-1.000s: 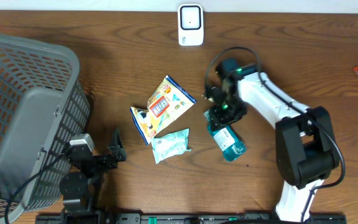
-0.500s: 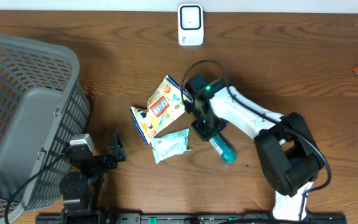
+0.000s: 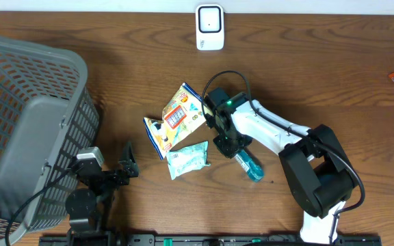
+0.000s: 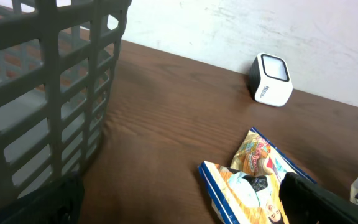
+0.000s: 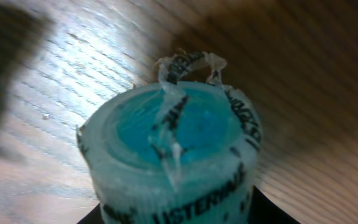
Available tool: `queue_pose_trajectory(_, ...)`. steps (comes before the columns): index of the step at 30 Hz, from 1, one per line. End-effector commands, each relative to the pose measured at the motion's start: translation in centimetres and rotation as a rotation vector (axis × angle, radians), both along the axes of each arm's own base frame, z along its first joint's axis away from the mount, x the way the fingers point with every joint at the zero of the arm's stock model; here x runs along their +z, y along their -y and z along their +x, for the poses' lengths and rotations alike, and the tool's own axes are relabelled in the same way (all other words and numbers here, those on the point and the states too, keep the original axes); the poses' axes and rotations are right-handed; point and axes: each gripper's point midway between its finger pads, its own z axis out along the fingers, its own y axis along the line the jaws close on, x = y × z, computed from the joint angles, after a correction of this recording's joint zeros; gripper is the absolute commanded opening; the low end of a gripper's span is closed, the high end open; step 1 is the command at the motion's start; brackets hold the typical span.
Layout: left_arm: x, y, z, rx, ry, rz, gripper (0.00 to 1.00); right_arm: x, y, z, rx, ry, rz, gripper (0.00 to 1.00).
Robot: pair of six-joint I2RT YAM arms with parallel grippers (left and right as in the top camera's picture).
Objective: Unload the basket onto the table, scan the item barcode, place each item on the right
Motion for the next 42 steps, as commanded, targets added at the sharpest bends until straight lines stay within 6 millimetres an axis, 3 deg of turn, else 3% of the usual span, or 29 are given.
queue_pose_trajectory(1,-1.3,0.2,-0.1,-0.014,-0.040,-0.004,1.00,-2.3,2.1,-1.1,-0.004,-0.029,-0.105,0.12)
queue_pose_trajectory(4,-1.3,0.2,-0.1,-0.014,-0.040,-0.004,1.00,-2.3,1.9,-1.1,-0.006,-0.032,-0.098,0.01)
queue_pose_trajectory(9,-1.3,0.2,-0.1,-0.014,-0.040,-0.004,1.00,-2.0,0.6,-1.4,-0.016,-0.064,-0.035,0.01)
queue_pose_trajectory(20,-1.3,0.2,-0.1,-0.014,-0.040,-0.004,1.00,4.1,-6.0,-1.4,0.038,-0.264,0.431,0.01)
queue_pose_trajectory(28,-1.3,0.2,-0.1,-0.014,-0.040,-0.004,1.00,4.6,-4.9,0.4,-0.002,-0.255,0.502,0.01)
queue_pose_trajectory(37,-1.3,0.2,-0.1,-0.014,-0.040,-0.004,1.00,2.9,-3.9,2.0,0.035,-0.125,0.337,0.02)
queue_pose_trajectory(42,-1.3,0.2,-0.1,-0.014,-0.040,-0.004,1.00,5.1,-4.9,4.0,-0.074,-0.044,0.378,0.02)
